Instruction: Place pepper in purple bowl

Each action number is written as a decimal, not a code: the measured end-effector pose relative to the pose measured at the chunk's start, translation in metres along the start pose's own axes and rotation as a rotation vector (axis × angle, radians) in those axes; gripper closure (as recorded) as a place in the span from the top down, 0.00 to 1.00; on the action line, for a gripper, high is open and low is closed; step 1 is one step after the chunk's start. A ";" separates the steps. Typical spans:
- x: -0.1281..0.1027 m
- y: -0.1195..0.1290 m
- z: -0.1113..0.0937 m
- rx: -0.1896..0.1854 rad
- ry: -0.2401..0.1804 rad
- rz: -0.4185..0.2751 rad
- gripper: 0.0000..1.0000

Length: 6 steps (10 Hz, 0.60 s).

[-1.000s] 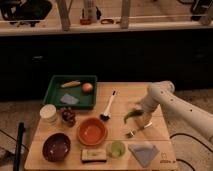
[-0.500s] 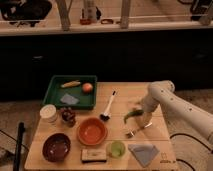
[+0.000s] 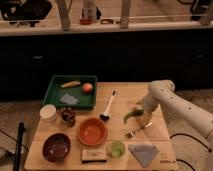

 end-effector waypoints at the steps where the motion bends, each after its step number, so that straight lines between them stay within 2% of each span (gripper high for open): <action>1: 0.000 0.001 0.001 -0.015 -0.001 -0.002 0.80; 3: -0.001 0.001 0.000 -0.016 -0.001 -0.012 0.80; 5: -0.013 -0.008 0.002 0.002 -0.012 -0.045 0.80; 6: -0.011 -0.008 0.001 0.017 -0.012 -0.054 0.80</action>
